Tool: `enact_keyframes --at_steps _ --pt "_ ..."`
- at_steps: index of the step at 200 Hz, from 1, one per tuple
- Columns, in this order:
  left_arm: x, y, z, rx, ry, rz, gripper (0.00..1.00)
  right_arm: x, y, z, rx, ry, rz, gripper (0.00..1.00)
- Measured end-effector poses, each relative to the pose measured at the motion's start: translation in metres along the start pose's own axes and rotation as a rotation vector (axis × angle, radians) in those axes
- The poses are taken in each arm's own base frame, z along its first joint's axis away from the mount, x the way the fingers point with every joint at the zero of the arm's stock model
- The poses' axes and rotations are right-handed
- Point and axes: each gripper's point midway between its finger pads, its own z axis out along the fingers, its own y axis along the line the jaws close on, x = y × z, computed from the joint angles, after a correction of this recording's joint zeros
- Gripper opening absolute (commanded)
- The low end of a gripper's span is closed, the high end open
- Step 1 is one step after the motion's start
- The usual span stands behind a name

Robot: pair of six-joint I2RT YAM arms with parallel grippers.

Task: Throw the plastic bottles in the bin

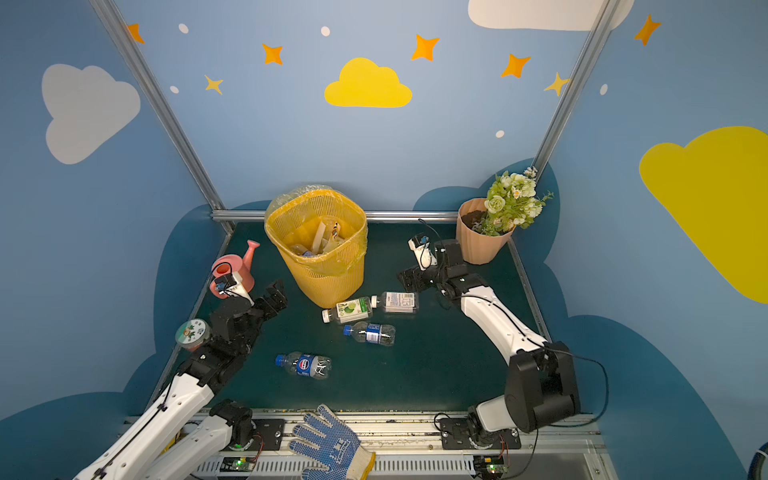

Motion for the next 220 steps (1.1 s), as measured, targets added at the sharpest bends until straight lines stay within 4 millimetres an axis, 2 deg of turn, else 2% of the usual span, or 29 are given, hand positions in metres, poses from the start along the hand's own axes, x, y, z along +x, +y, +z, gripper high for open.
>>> enact_keyframes --at_steps 25,45,59,95,149,179,220 --pt "0.002 0.009 0.005 -0.044 0.001 -0.022 1.0 0.032 -0.003 0.03 -0.03 0.167 -0.087 0.91" --pt "0.002 0.017 0.006 -0.08 -0.004 -0.046 1.0 0.06 0.006 0.041 -0.076 0.266 -0.158 0.91" --pt "0.002 0.023 0.006 -0.102 -0.006 -0.059 1.0 0.071 0.012 0.046 -0.111 0.316 -0.199 0.91" --pt "0.004 0.035 0.004 -0.132 -0.009 -0.08 1.0 0.077 0.018 0.069 -0.178 0.393 -0.294 0.9" --pt "0.01 0.05 0.004 -0.168 -0.008 -0.096 1.0 0.104 0.02 0.092 -0.191 0.52 -0.391 0.88" --pt "0.009 0.051 0.004 -0.172 -0.01 -0.099 1.0 0.113 0.017 0.098 -0.185 0.553 -0.413 0.82" --pt "0.009 0.052 0.004 -0.175 -0.009 -0.103 1.0 0.114 0.007 0.111 -0.15 0.581 -0.426 0.72"
